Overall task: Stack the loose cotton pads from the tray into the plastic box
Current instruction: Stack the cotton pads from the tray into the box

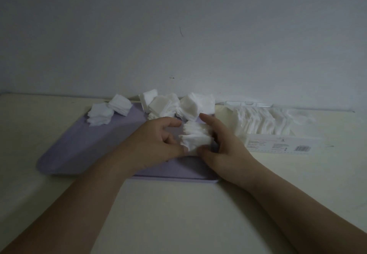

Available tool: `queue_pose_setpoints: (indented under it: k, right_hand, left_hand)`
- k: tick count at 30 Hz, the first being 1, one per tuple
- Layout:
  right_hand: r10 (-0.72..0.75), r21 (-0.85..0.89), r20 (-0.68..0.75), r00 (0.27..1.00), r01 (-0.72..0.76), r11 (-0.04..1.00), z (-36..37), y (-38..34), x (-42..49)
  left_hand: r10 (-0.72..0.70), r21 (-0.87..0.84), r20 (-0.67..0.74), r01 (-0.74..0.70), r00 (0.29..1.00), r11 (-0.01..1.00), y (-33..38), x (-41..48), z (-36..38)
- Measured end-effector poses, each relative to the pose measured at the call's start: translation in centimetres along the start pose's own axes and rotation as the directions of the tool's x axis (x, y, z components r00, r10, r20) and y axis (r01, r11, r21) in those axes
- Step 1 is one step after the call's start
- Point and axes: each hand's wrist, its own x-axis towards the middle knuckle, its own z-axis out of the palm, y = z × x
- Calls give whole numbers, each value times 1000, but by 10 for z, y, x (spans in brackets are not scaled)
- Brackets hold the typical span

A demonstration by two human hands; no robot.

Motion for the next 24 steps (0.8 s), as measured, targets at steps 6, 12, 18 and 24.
queue_pose_setpoints:
  k: [6,12,18,24]
  right_hand:
    - [-21,-93,85,996,29,995,6,3,-2]
    - [-44,19,61,997,43,999,1,1,-3]
    - [16,-92,153,988,-2,996,3,-3,-1]
    - [-56,-112,31,998,59,992,1,-8,-6]
  left_hand:
    - [112,-44,109,-107,988,993,3,-2,9]
    - [-128,-101,35,131,991,986,8,2,3]
    - [-57,21,-144,60,988,998,11,4,24]
    - [-62,-79,-97,54,993,995,13,-1,20]
